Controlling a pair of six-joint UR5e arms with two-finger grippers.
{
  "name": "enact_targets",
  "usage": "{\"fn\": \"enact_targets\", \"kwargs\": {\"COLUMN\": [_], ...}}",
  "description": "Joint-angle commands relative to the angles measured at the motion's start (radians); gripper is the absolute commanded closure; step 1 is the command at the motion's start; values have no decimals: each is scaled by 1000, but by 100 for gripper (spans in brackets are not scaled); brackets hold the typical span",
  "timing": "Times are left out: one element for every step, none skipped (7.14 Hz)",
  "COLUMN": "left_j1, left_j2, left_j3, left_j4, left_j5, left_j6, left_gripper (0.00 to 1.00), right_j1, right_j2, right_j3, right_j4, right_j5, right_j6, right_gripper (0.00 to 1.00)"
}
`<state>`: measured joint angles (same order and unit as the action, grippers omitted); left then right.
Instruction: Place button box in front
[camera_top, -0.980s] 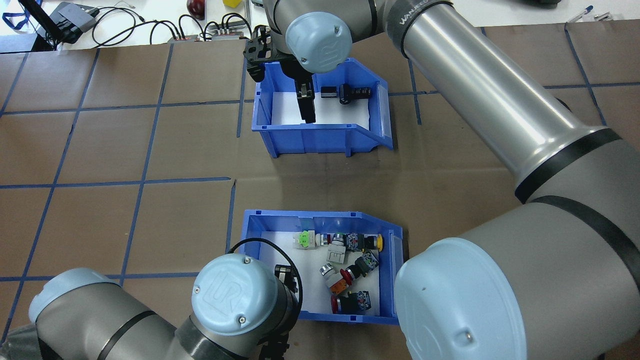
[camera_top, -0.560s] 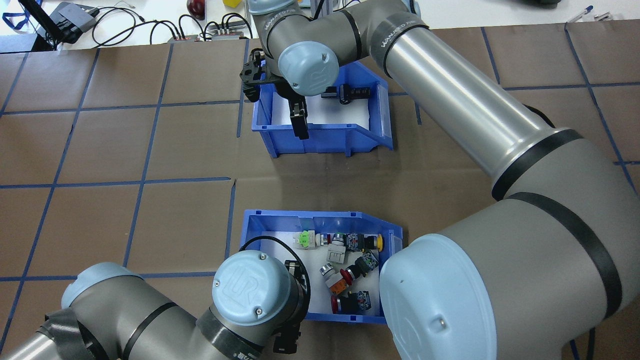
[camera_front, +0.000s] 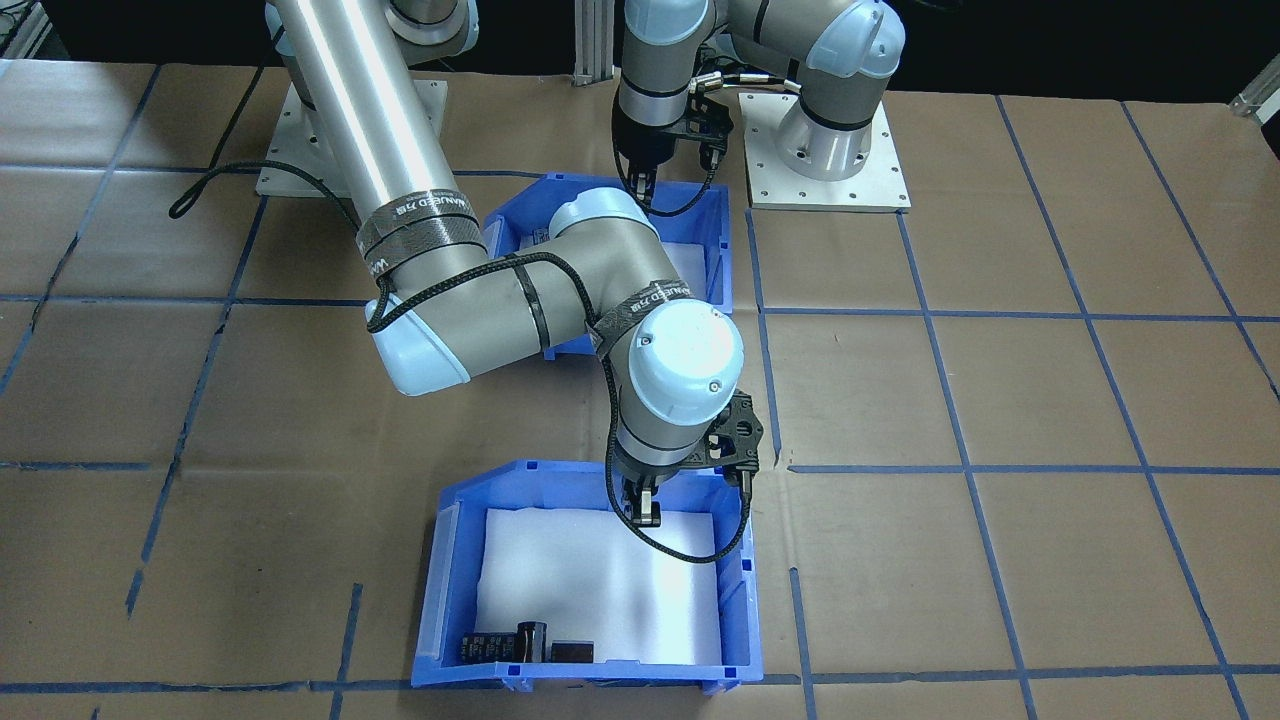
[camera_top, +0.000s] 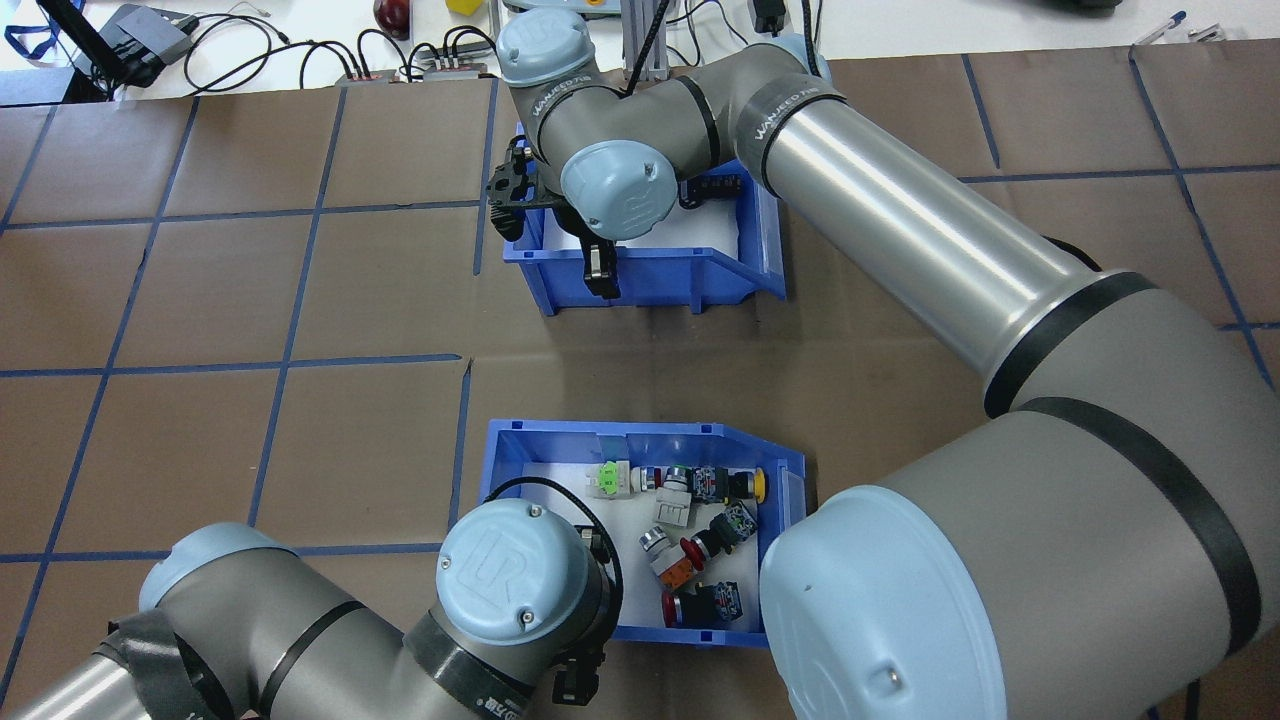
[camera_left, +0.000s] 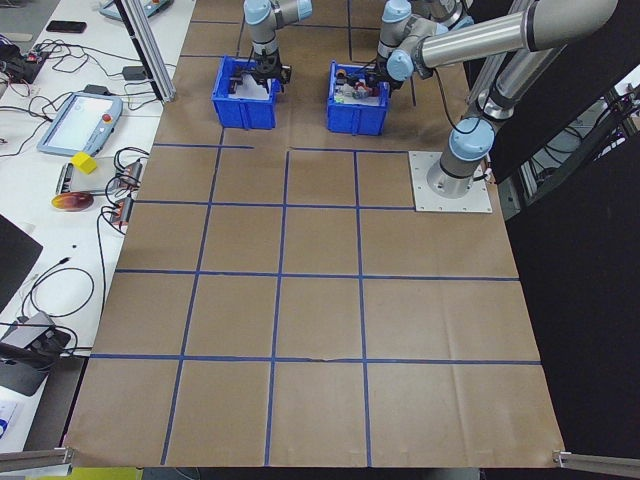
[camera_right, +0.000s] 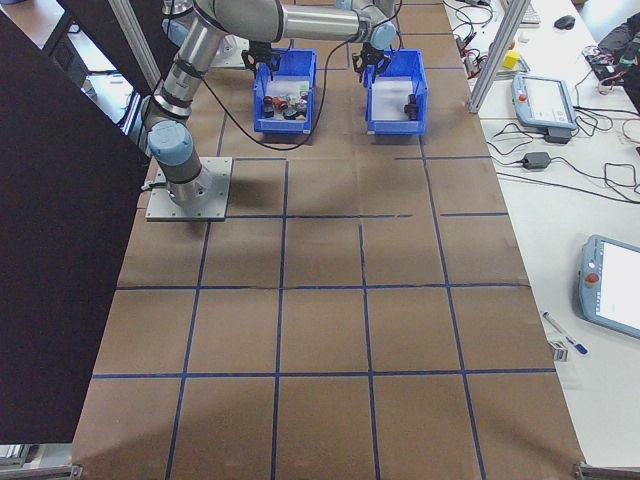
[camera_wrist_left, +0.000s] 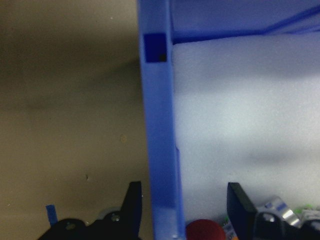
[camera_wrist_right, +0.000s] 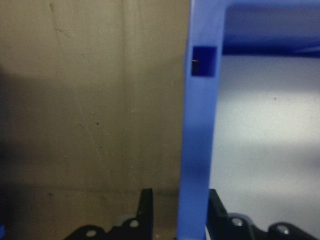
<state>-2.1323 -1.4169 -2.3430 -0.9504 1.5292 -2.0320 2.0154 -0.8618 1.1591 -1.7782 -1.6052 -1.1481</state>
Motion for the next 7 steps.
{"fn": "enact_targets", "kwargs": {"left_j1": [0, 0, 0, 0, 0, 0, 0], "left_j2": [-2, -2, -4, -2, -2, -2, -2], "left_j3": [-1, -1, -1, -1, -1, -4, -4], "left_j4": [4, 8, 10, 9, 9, 9, 9], "left_j5": [0, -1, -9, -52, -60, -63, -63], "left_j6": [-4, -10, -8, -7, -7, -7, -10], "left_gripper": [32, 36, 39, 45, 50, 61, 76], "right_j1": [-4, -6, -26, -53, -117, -176, -222], "right_j2": [-22, -46, -66, -88, -111, -132, -152], "right_j3": [-15, -39, -45, -38, -32, -23, 14], "right_j4": [-3, -3, -1, -3, 2, 6, 6], "right_j5": [-1, -7, -9, -25, -33, -35, -41], "right_j6": [-1, -5, -13, -65, -155, -244, -319], "right_gripper": [93, 93, 94, 94, 94, 94, 95]}}
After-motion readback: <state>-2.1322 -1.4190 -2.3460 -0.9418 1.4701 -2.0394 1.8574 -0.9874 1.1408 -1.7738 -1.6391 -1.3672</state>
